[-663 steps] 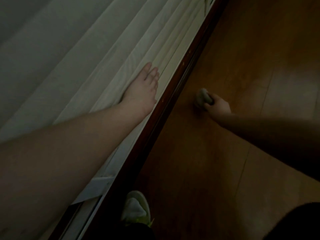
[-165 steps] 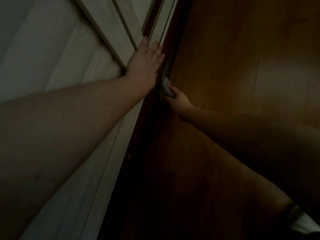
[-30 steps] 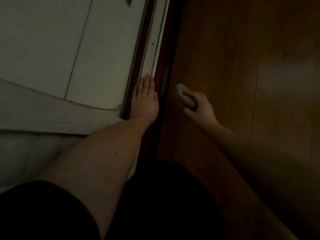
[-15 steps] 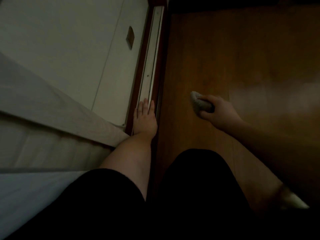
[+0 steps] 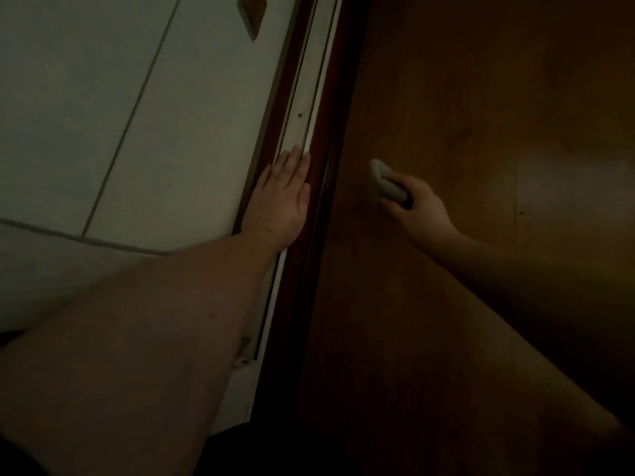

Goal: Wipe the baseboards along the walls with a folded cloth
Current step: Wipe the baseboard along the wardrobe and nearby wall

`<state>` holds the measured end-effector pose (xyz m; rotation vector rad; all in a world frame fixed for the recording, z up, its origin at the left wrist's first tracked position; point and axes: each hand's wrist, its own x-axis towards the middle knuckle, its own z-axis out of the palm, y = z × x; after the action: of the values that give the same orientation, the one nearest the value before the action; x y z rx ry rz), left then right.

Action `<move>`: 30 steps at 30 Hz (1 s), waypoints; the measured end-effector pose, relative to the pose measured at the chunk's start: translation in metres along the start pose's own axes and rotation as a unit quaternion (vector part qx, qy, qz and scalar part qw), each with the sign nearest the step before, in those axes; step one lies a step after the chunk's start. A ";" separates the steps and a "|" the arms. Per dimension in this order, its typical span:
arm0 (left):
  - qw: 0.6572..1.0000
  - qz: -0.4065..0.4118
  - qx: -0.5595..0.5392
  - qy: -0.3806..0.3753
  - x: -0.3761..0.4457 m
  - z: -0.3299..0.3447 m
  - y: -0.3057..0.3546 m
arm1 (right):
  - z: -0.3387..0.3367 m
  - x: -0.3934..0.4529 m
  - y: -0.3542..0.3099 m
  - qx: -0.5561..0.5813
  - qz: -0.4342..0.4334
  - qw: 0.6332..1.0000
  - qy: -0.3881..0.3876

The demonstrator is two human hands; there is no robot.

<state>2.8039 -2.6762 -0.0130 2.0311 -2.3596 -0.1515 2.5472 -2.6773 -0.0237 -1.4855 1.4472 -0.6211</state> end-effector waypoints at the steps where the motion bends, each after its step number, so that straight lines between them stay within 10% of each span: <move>1: 1.000 0.004 -0.001 0.004 0.001 -0.001 0.001 | -0.001 0.012 0.000 -0.009 0.000 1.000 -0.001; 13: 0.999 0.002 -0.038 0.016 0.003 -0.001 0.002 | 0.040 0.108 -0.042 -0.086 -0.060 0.994 -0.021; 30: 0.999 -0.015 -0.029 -0.008 -0.001 -0.011 0.009 | 0.101 -0.102 -0.020 0.039 -0.013 0.989 -0.143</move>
<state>2.7956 -2.6745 -0.0013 2.0480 -2.3059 -0.2353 2.6258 -2.5556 -0.0250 -1.4666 1.1721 -0.4529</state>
